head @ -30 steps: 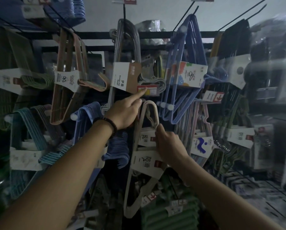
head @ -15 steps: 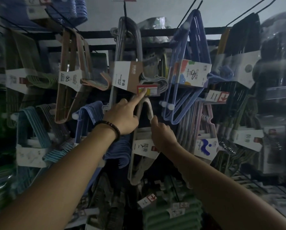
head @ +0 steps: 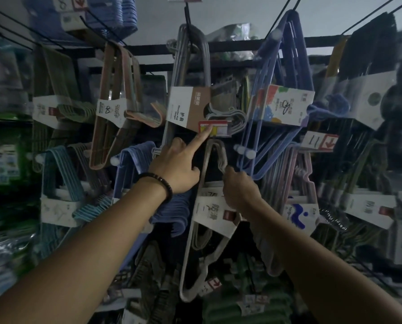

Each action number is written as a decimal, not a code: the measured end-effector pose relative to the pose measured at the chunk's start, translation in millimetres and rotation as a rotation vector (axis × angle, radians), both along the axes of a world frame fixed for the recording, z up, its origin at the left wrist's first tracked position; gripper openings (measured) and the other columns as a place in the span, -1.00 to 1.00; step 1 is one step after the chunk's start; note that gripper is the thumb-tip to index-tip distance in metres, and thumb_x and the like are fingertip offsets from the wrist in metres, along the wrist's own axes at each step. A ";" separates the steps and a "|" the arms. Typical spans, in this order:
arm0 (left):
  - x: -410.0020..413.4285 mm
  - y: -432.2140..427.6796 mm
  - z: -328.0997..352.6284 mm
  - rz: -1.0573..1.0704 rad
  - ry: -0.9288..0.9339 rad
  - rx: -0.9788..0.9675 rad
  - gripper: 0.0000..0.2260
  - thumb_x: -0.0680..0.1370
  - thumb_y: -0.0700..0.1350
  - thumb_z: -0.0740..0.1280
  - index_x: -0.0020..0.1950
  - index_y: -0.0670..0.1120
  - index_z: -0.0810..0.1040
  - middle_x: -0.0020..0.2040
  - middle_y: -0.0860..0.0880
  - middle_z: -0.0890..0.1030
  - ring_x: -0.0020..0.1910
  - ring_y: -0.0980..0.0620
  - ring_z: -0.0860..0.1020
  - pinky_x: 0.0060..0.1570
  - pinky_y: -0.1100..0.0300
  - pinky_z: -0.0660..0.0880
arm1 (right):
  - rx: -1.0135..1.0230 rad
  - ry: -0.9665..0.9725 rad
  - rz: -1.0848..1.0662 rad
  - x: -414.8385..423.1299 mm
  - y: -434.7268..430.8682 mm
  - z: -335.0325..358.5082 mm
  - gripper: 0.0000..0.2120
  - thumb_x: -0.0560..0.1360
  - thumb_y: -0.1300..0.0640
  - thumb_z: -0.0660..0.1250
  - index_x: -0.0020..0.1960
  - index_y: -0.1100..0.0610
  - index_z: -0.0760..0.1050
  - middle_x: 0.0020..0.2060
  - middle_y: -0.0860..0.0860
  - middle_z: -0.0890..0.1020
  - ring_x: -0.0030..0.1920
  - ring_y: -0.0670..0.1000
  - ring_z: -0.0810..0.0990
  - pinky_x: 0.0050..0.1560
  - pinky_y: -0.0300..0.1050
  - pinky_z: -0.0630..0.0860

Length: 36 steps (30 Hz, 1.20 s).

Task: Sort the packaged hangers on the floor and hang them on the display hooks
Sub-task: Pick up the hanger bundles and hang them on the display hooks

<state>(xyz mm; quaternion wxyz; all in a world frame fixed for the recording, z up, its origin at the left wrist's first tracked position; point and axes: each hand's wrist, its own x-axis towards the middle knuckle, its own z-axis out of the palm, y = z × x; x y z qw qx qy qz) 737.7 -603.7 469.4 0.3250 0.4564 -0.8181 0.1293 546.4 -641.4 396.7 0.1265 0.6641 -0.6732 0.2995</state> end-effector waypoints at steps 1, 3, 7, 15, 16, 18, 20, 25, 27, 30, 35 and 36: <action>-1.2 0.5 -0.5 0.002 0.001 0.004 -0.10 0.57 -0.07 0.31 0.52 0.52 -0.28 0.10 -0.08 0.39 -0.09 -0.11 0.42 -0.17 -0.02 0.51 | 0.013 0.012 -0.015 4.0 -7.0 2.9 -0.79 0.65 0.19 0.22 0.28 0.14 0.41 0.07 0.18 0.65 0.03 0.26 0.67 -0.18 0.06 0.54; -3.9 0.6 -1.4 0.005 0.010 0.012 -0.10 0.57 -0.06 0.32 0.52 0.51 -0.29 0.09 -0.08 0.39 -0.07 -0.15 0.45 -0.17 -0.02 0.52 | 0.045 0.022 -0.040 11.5 -22.7 4.5 -0.73 0.63 0.19 0.27 0.33 0.15 0.43 0.15 0.18 0.65 0.12 0.24 0.68 -0.06 0.08 0.62; -8.9 0.2 -3.1 0.019 0.022 0.010 -0.08 0.57 -0.04 0.34 0.52 0.49 -0.31 0.08 -0.05 0.40 -0.06 -0.12 0.46 -0.16 0.01 0.51 | 0.126 0.224 -0.139 11.2 -43.6 -1.8 -0.61 0.63 0.12 0.32 0.42 0.21 0.39 0.29 0.20 0.58 0.26 0.19 0.61 0.07 0.03 0.60; -8.6 -2.5 -13.0 0.020 0.049 0.003 -0.09 0.58 0.00 0.37 0.51 0.52 -0.30 0.16 -0.07 0.42 0.06 -0.15 0.47 -0.05 -0.11 0.60 | 0.078 0.092 -0.185 7.1 -41.6 -16.5 -0.42 0.67 -0.06 0.23 0.49 0.33 0.22 0.26 0.24 0.58 0.19 0.23 0.65 -0.15 -0.02 0.54; -8.5 -2.6 -14.6 0.028 0.050 -0.008 -0.09 0.58 0.01 0.36 0.52 0.51 -0.30 0.17 -0.06 0.42 0.07 -0.14 0.47 -0.07 -0.10 0.60 | 0.046 0.001 -0.143 9.0 -28.3 -19.4 -0.40 0.65 -0.08 0.24 0.50 0.27 0.18 0.23 0.21 0.61 0.18 0.23 0.66 -0.14 -0.01 0.50; -7.7 -3.4 -18.8 0.042 0.050 -0.035 -0.10 0.58 0.02 0.36 0.54 0.48 -0.30 0.20 -0.04 0.42 0.07 -0.13 0.47 -0.10 -0.08 0.60 | -0.042 -0.073 -0.069 13.6 0.0 -29.4 -0.43 0.62 -0.11 0.25 0.50 0.17 0.22 0.21 0.15 0.63 0.19 0.22 0.64 -0.02 0.06 0.55; -5.2 -1.2 -26.8 0.046 0.043 -0.047 -0.12 0.59 0.04 0.36 0.57 0.43 -0.28 0.23 0.00 0.43 0.07 -0.13 0.49 -0.12 -0.05 0.59 | -0.093 -0.046 0.031 21.3 27.1 -44.8 -0.50 0.62 -0.13 0.22 0.46 0.11 0.33 0.19 0.11 0.64 0.19 0.19 0.62 0.11 0.10 0.59; 31.6 27.1 -79.4 0.113 0.117 -0.071 -0.28 0.60 0.05 0.36 0.64 0.29 0.01 0.32 0.07 0.48 0.10 -0.06 0.52 -0.12 0.06 0.58 | 0.067 -0.058 0.400 58.0 64.4 -94.8 -0.86 0.65 -0.07 0.20 0.03 -0.01 0.34 -0.19 -0.03 0.55 -0.27 0.05 0.54 -0.44 -0.09 0.33; 67.4 47.4 -124.9 0.197 0.164 -0.009 -0.47 0.59 0.06 0.35 0.54 0.24 0.28 0.25 0.10 0.55 0.10 0.00 0.55 -0.09 0.12 0.57 | 0.171 -0.010 0.541 80.8 75.7 -123.4 -0.82 0.67 -0.06 0.20 -0.03 0.00 0.31 -0.28 -0.03 0.52 -0.36 0.06 0.48 -0.47 0.00 0.36; 132.2 91.3 -213.0 0.417 0.177 0.215 -0.70 0.60 0.10 0.33 0.33 0.21 0.46 0.05 0.17 0.62 -0.18 0.15 0.54 -0.34 0.27 0.45 | 0.382 -0.013 0.702 121.4 91.2 -175.2 -0.86 0.68 0.01 0.23 -0.04 0.01 0.40 -0.30 0.01 0.52 -0.36 0.07 0.51 -0.40 0.07 0.48; 235.2 197.2 -354.5 0.728 0.257 0.664 -0.83 0.57 0.07 0.33 0.12 0.11 0.61 -0.03 0.06 0.69 -0.06 -0.03 0.67 -0.21 0.16 0.55 | 0.666 0.072 0.925 219.2 131.5 -263.9 -0.84 0.70 -0.04 0.18 -0.01 0.00 0.42 -0.19 0.01 0.58 -0.24 0.10 0.56 -0.27 0.04 0.49; 252.1 219.7 -378.7 0.763 0.294 0.732 -0.80 0.56 0.10 0.30 0.12 0.10 0.63 0.01 0.05 0.69 0.00 -0.04 0.68 -0.11 0.12 0.60 | 0.717 0.110 0.963 241.2 140.4 -280.6 -0.81 0.70 -0.02 0.18 0.03 0.05 0.47 -0.14 0.06 0.61 -0.17 0.15 0.59 -0.22 0.01 0.45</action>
